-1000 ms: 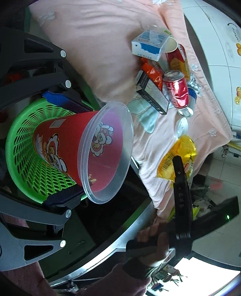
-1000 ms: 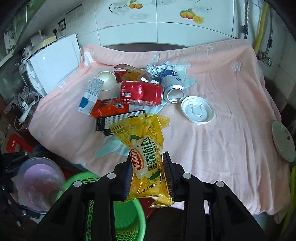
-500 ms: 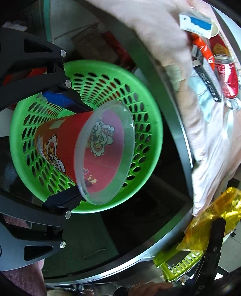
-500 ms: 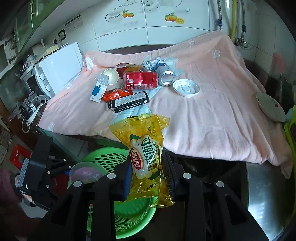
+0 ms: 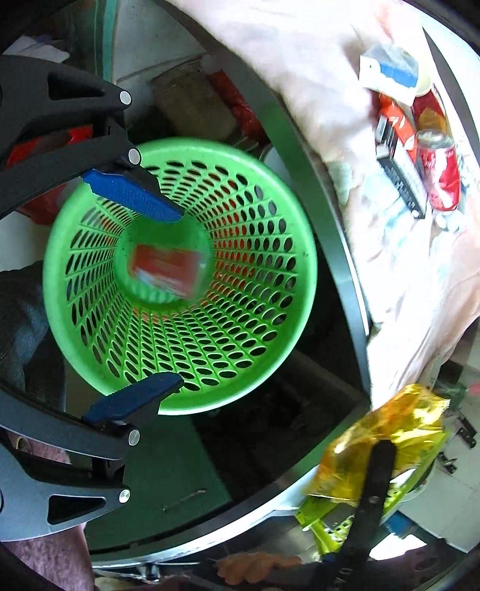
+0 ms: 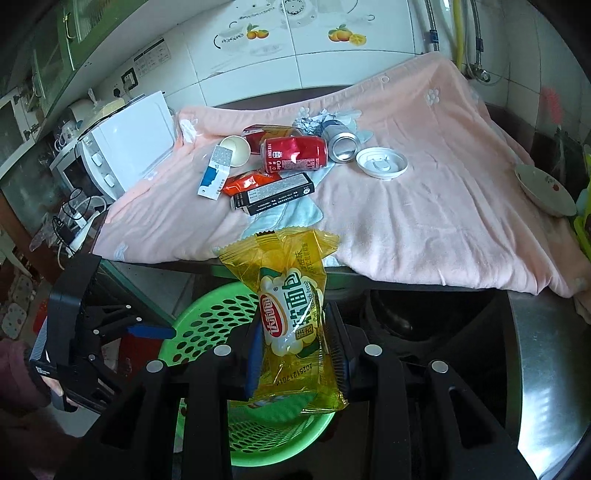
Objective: Collect trash
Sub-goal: 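Open the left gripper over the basket while right gripper drops the yellow packet in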
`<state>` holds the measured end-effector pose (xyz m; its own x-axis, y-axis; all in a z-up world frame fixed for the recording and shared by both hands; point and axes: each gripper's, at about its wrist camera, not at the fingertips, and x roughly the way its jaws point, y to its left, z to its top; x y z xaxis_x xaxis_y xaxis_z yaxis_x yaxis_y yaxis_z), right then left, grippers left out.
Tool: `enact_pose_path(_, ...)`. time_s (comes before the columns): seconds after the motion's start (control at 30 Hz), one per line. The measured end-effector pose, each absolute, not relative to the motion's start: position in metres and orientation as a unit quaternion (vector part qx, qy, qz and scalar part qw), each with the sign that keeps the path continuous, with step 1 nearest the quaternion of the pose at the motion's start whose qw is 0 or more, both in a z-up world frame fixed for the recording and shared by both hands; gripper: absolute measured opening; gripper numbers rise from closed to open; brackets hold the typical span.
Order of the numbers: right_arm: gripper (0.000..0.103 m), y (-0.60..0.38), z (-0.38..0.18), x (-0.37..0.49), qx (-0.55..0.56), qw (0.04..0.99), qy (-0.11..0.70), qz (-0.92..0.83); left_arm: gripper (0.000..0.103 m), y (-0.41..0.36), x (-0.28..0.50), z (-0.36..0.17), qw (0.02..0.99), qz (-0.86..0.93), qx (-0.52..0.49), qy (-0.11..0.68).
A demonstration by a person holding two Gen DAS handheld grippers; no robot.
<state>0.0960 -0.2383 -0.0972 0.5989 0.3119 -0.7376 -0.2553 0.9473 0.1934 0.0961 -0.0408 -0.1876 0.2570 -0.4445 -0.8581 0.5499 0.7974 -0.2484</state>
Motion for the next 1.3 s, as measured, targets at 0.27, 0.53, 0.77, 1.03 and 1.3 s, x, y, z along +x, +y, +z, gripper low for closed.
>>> enact_pose_path(0.27, 0.033, -0.223, -0.103, 0.092, 0.026, 0.888, 0.422, 0.182, 0.085, -0.013, 0.097, -0.16, 0.82, -0.274, 0.024, 0.502)
enact_pose_path(0.53, 0.051, -0.2, -0.118, 0.086, 0.019, 0.875, 0.435, 0.212, 0.085, 0.011, 0.103, -0.149, 0.836, -0.24, -0.003, 0.493)
enact_pose_path(0.77, 0.069, -0.187, -0.121, 0.081, 0.005, 0.872, 0.433, 0.228, 0.085, 0.02, 0.109, -0.142, 0.844, -0.226, -0.015, 0.485)
enact_pose_path(1.03, 0.079, -0.184, -0.114, 0.092, 0.005, 0.877, 0.426, 0.224, 0.086, 0.03, 0.118, -0.138, 0.848, -0.214, -0.033, 0.483)
enact_pose_path(1.3, 0.085, -0.175, -0.108, 0.111, 0.002, 0.879, 0.421, 0.224, 0.091, 0.047, 0.148, -0.124, 0.857, -0.188, -0.061, 0.476)
